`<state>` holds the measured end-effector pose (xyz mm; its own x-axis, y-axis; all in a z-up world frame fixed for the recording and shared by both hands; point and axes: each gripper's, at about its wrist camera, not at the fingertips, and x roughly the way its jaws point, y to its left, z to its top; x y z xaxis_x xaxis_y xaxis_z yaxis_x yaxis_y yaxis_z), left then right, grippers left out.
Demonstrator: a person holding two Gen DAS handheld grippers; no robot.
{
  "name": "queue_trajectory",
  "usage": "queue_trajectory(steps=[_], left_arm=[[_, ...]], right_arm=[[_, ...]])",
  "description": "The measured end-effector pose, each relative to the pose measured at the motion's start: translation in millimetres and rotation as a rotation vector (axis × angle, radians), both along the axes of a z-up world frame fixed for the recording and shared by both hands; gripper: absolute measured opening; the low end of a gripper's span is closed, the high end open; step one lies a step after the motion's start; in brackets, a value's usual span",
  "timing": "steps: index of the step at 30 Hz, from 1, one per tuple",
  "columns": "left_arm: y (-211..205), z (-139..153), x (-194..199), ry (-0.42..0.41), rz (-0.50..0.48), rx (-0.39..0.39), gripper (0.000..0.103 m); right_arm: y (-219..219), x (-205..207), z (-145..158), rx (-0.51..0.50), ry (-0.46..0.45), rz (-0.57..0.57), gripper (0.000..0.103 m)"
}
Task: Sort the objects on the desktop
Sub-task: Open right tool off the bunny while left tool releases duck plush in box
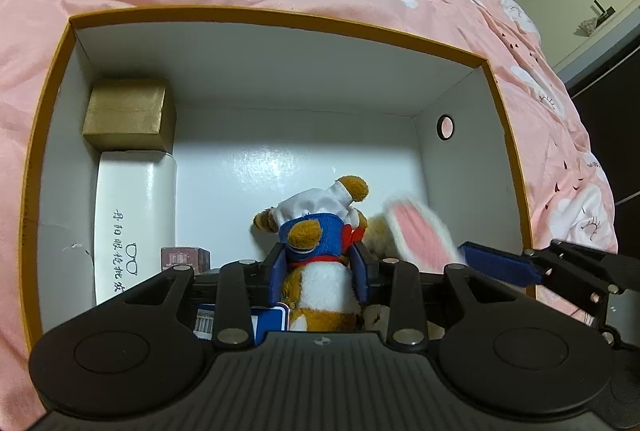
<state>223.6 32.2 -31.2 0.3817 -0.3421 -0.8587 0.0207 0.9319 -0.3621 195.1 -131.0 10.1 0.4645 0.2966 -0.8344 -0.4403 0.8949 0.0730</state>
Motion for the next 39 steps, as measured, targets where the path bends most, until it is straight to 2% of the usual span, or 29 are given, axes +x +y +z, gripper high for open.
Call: queue_trajectory(steps=[6, 13, 18, 19, 23, 25, 28, 32, 36, 39], left_arm=[[4.2, 10.5, -8.4, -0.035, -0.014, -0.007, 0.039], [8.8, 18.0, -23.2, -0.047, -0.049, -0.022, 0.039], [9.2, 17.4, -33.4, -0.072, -0.089, 0.021, 0.034], [8.8, 16.6, -34.7, -0.077, -0.097, 0.030, 0.033], [6.8, 11.0, -37.1, -0.085, -0.126, 0.039, 0.031], [7.9, 7.4, -38.1, -0.082, -0.129, 0.039, 0.030], [11.0, 5.0, -40.5, -0.088, -0.130, 0.030, 0.030], [14.6, 4.5, -42.7, -0.095, -0.133, 0.019, 0.030], [15.4, 5.1, -46.1, -0.113, -0.153, 0.030, 0.030], [12.3, 4.5, -47.1, -0.129, -0.176, 0.043, 0.030]], right_arm=[[-0.7, -3.4, 7.9, -0.093, -0.014, 0.057, 0.053], [10.5, -0.6, 6.1, -0.040, 0.074, 0.077, 0.052], [27.3, -2.4, -13.6, -0.166, 0.076, 0.073, 0.051], [29.2, -1.4, -18.1, -0.192, 0.082, 0.073, 0.047], [32.6, 3.1, -28.2, -0.232, 0.102, 0.074, 0.045], [28.2, 8.1, -26.9, -0.197, 0.116, 0.026, 0.043], [14.3, 18.5, -24.4, -0.087, 0.134, -0.071, 0.041], [3.6, 28.2, -30.9, 0.044, 0.230, -0.132, 0.040], [-0.1, 23.8, -33.4, 0.080, 0.283, -0.145, 0.039], [-1.5, 21.9, -33.8, 0.069, 0.277, -0.138, 0.039]])
